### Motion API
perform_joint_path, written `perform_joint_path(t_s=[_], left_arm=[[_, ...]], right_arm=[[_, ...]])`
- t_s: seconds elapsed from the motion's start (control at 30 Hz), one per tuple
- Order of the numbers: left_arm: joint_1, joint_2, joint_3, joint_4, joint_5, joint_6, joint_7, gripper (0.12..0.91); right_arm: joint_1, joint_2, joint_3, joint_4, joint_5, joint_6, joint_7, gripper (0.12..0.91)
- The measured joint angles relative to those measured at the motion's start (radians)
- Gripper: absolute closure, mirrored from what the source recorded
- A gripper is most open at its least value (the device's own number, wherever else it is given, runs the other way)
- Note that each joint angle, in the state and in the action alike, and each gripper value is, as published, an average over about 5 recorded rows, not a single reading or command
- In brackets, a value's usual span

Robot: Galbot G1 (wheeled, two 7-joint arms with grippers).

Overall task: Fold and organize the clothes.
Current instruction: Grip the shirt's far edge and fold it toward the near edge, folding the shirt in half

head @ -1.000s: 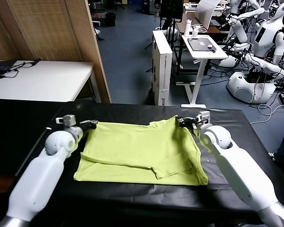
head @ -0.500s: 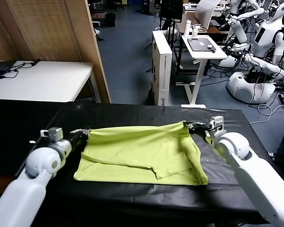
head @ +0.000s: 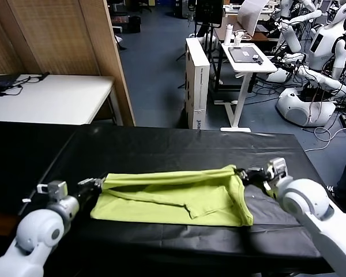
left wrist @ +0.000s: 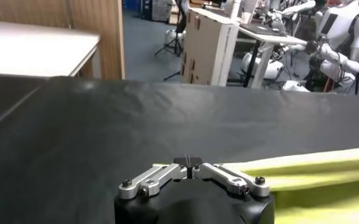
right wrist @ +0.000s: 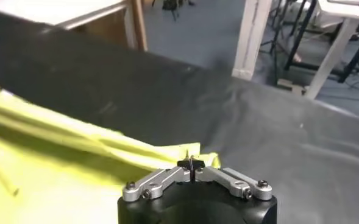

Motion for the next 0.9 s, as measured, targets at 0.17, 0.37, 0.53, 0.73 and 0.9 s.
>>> perform_joint_path(t_s=[0.17, 0.37, 0.53, 0.73, 0.9], left_arm=[[0.062, -0.007, -0.022, -0.018, 0.030, 0.000, 0.003, 0.883], [0.102, -0.019, -0.027, -0.017, 0.043, 0.002, 0.003, 0.883], [0.115, -0.037, -0.023, -0.029, 0.051, 0.010, -0.007, 0.768], [0.129, -0.042, -0.029, -0.054, 0.053, 0.020, -0.022, 0.392], [0.117, -0.039, -0.039, -0.056, 0.054, 0.013, -0.031, 0.153]], right_arm=[[-0.045, -0.004, 0.000, 0.014, -0.004, 0.000, 0.007, 0.886], [-0.065, -0.003, 0.005, 0.026, -0.003, 0.000, 0.007, 0.876], [-0.085, -0.004, 0.026, 0.046, 0.007, 0.000, 0.002, 0.691], [-0.103, 0.014, 0.065, 0.063, 0.016, 0.000, 0.002, 0.313], [-0.094, 0.067, 0.121, 0.044, -0.010, 0.003, 0.003, 0.131]])
